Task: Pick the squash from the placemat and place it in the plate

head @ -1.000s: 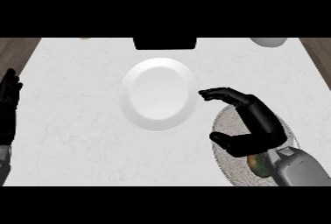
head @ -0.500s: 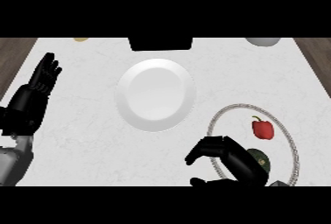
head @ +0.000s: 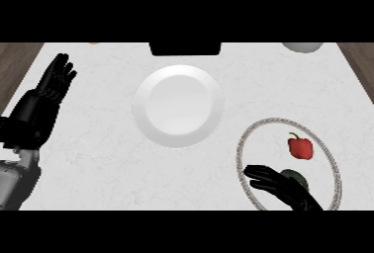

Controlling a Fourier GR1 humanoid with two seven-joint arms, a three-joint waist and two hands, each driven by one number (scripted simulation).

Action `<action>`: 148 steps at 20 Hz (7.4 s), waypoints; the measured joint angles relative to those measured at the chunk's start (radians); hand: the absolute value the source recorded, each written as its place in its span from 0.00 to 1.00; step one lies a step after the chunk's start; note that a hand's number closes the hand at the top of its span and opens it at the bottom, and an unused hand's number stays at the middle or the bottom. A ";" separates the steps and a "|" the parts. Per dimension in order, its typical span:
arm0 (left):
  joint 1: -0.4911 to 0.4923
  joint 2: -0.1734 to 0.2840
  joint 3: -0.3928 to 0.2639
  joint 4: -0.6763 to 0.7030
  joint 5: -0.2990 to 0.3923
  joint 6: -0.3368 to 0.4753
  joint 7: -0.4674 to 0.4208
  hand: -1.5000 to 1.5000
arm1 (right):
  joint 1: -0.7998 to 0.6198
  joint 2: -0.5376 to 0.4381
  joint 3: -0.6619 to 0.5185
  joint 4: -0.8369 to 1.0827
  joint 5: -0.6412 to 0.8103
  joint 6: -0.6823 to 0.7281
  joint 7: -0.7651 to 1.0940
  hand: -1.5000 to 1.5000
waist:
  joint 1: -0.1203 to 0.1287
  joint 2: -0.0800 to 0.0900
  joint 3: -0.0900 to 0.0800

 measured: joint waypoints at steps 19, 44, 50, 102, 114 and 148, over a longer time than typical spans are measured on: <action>-0.003 -0.015 0.021 -0.026 -0.015 -0.029 0.031 0.50 | 0.011 -0.525 -0.109 -0.363 0.326 0.257 0.763 0.00 | 0.011 0.000 -0.004; -0.025 -0.125 0.123 0.001 -0.122 -0.131 0.056 0.50 | -0.178 -0.152 -0.053 0.028 0.722 0.446 0.908 0.00 | 0.016 0.003 -0.001; 0.004 -0.141 0.149 -0.042 -0.140 -0.164 0.078 0.50 | -0.190 -0.097 -0.073 0.140 0.795 0.447 0.843 0.00 | 0.017 0.002 -0.001; 0.002 -0.227 0.196 -0.053 -0.223 -0.219 0.088 0.50 | -0.553 0.485 -0.063 -0.112 1.068 0.069 1.597 1.00 | 0.030 0.005 -0.001; -0.014 -0.253 0.185 -0.051 -0.243 -0.228 0.092 0.50 | -0.982 0.493 -0.098 0.556 0.815 -0.229 1.572 1.00 | 0.052 0.010 -0.001; -0.054 -0.257 0.217 -0.025 -0.240 -0.258 0.095 0.50 | -1.132 0.493 -0.228 1.032 0.041 -0.823 0.892 0.00 | 0.065 0.016 0.000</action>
